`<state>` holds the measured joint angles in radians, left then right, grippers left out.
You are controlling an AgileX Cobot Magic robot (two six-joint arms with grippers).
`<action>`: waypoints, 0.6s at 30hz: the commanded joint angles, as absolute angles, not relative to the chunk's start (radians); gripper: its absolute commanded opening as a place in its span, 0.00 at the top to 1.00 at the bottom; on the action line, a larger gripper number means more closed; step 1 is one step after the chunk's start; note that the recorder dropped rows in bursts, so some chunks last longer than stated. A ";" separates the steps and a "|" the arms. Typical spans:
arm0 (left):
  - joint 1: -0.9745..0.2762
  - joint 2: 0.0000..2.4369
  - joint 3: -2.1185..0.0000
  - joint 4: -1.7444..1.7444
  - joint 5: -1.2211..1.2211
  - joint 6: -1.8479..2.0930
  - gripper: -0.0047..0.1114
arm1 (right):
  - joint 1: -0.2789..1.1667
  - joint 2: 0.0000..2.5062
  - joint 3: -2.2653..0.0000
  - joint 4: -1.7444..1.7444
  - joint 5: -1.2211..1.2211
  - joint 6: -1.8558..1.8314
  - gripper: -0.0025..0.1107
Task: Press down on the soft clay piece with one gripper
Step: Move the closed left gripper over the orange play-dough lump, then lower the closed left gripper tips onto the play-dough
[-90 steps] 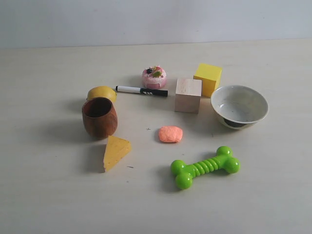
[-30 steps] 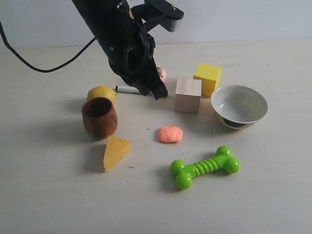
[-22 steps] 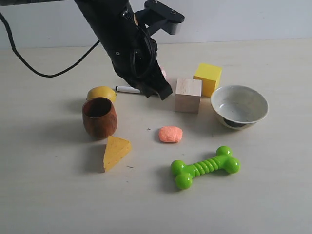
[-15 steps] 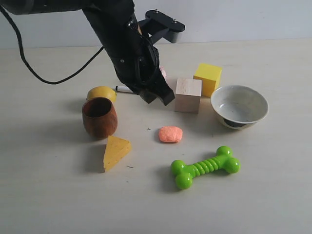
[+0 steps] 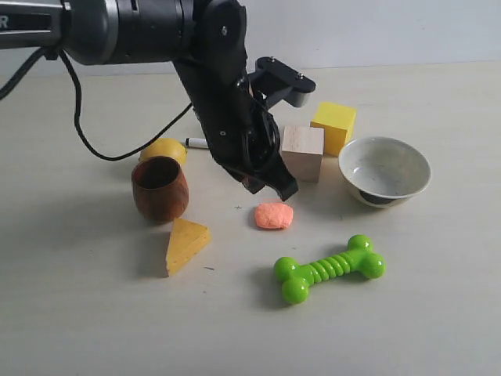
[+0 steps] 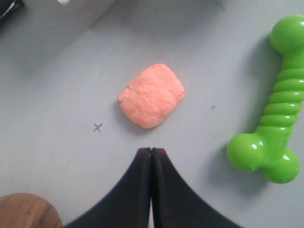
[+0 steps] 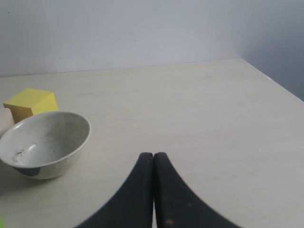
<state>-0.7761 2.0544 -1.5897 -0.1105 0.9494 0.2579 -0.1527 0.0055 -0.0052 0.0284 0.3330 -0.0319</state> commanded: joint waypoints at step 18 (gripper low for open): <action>-0.830 2.220 -1.767 -0.039 0.991 0.015 0.96 | -0.151 0.000 0.000 0.028 0.317 -0.033 0.98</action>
<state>-0.8282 2.2003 -1.7343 -0.0816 0.9534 0.0722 -0.1527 0.0055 -0.0052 0.0284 0.3330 -0.0319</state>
